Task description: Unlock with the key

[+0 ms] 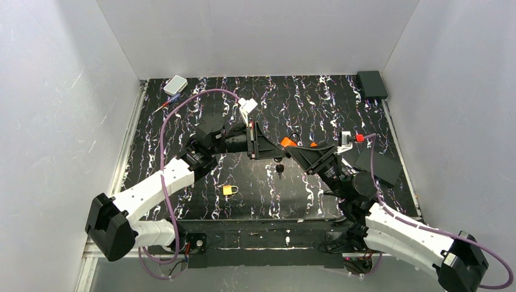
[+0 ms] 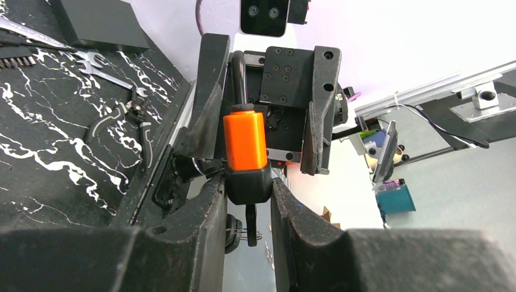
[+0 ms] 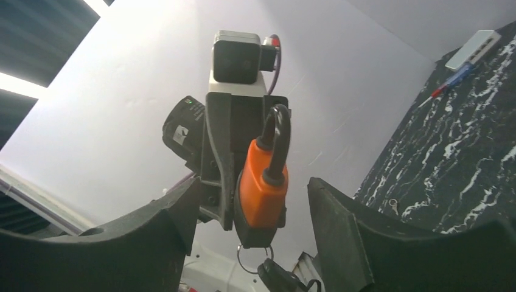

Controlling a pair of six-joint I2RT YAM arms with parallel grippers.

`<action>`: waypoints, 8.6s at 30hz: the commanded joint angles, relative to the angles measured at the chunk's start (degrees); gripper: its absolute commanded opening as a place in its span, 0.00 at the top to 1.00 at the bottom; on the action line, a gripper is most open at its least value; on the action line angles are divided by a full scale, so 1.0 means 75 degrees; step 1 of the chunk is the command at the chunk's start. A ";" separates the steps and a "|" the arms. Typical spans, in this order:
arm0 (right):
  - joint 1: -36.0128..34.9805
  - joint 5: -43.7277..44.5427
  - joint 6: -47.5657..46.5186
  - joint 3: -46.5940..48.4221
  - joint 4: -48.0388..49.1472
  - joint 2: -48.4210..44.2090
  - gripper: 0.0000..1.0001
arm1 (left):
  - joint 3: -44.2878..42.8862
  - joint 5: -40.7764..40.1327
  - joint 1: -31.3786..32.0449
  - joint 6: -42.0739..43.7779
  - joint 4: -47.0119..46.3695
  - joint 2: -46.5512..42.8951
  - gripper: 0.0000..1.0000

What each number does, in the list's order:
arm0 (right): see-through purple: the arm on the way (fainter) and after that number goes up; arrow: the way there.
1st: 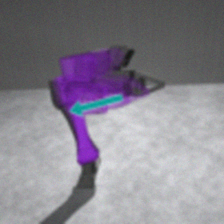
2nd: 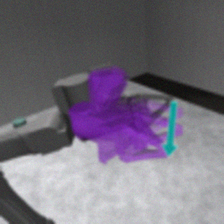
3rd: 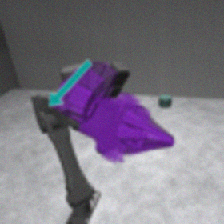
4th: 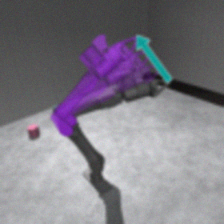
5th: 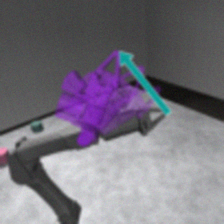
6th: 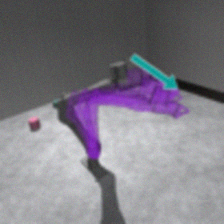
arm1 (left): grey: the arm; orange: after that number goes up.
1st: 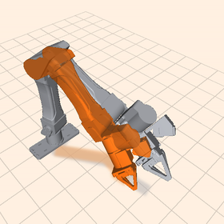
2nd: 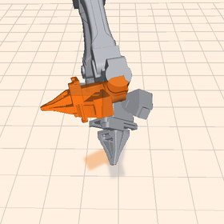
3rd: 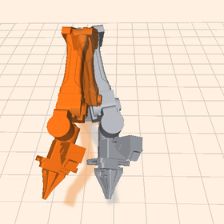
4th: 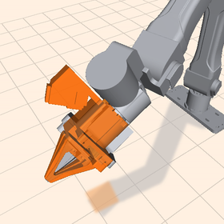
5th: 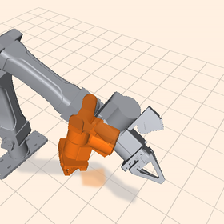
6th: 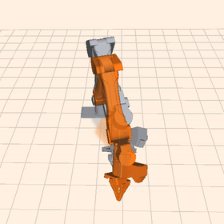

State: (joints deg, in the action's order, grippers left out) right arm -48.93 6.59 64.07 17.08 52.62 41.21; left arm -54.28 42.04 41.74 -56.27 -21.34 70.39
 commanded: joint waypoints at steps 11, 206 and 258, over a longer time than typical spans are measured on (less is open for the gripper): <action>-0.0039 -0.0360 -0.0203 0.0698 0.0546 -0.0060 0.48 | -0.0422 0.0511 -0.0024 -0.0089 -0.0709 -0.0210 1.00; -0.0039 -0.0245 -0.4266 0.3505 -0.5919 -0.0594 0.14 | -0.1449 0.0651 -0.0491 0.6388 0.5464 -0.0894 1.00; -0.0039 -0.0340 -0.1513 0.5466 -0.8750 0.2227 0.02 | -0.0842 -0.2346 -0.0493 0.7021 0.5939 -0.1157 1.00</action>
State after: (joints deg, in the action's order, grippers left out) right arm -49.06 -0.19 52.10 55.64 -6.81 60.80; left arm -60.36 28.62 37.98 -4.64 23.70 64.18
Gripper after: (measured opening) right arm 0.974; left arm 0.271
